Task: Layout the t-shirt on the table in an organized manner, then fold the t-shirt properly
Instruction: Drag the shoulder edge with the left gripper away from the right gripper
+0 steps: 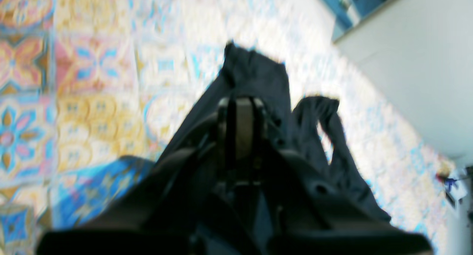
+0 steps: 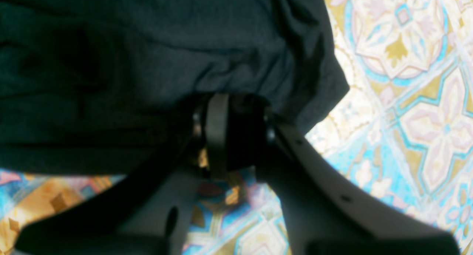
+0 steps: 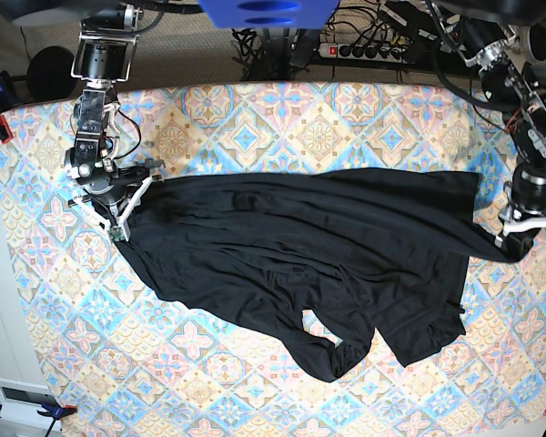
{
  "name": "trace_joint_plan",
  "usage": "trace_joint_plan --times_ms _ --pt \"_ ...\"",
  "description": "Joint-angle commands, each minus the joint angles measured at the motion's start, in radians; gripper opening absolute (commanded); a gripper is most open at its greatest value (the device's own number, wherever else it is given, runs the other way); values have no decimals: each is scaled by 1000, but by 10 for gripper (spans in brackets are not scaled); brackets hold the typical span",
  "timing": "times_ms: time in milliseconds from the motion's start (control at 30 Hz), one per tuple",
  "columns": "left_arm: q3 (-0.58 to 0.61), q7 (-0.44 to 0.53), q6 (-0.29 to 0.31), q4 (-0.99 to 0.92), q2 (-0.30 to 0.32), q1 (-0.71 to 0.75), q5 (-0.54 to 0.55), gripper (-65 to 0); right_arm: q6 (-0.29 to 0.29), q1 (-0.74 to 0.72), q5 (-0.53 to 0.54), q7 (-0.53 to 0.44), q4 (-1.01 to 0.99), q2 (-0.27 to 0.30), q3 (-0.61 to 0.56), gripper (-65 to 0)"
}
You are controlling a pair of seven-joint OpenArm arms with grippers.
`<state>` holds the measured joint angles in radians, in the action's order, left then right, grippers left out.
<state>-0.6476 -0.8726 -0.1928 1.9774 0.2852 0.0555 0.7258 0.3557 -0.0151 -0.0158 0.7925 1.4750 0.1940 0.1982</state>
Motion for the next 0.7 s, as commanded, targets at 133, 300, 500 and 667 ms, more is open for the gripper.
trace_joint_plan --times_ms 133,300,500,667 --pt "-7 23 3 -25 18 -27 -19 -650 -2 -12 -3 3 6 9 4 -533" --pt "1 102 3 -168 18 -18 -107 -650 -2 -13 -3 3 6 9 4 -533" --pt "5 186 3 -373 24 4 -119 -650 -2 -13 -3 3 6 9 2 -533" --pt "78 191 3 -494 42 0 -119 -650 -2 -12 -3 3 6 9 2 -533"
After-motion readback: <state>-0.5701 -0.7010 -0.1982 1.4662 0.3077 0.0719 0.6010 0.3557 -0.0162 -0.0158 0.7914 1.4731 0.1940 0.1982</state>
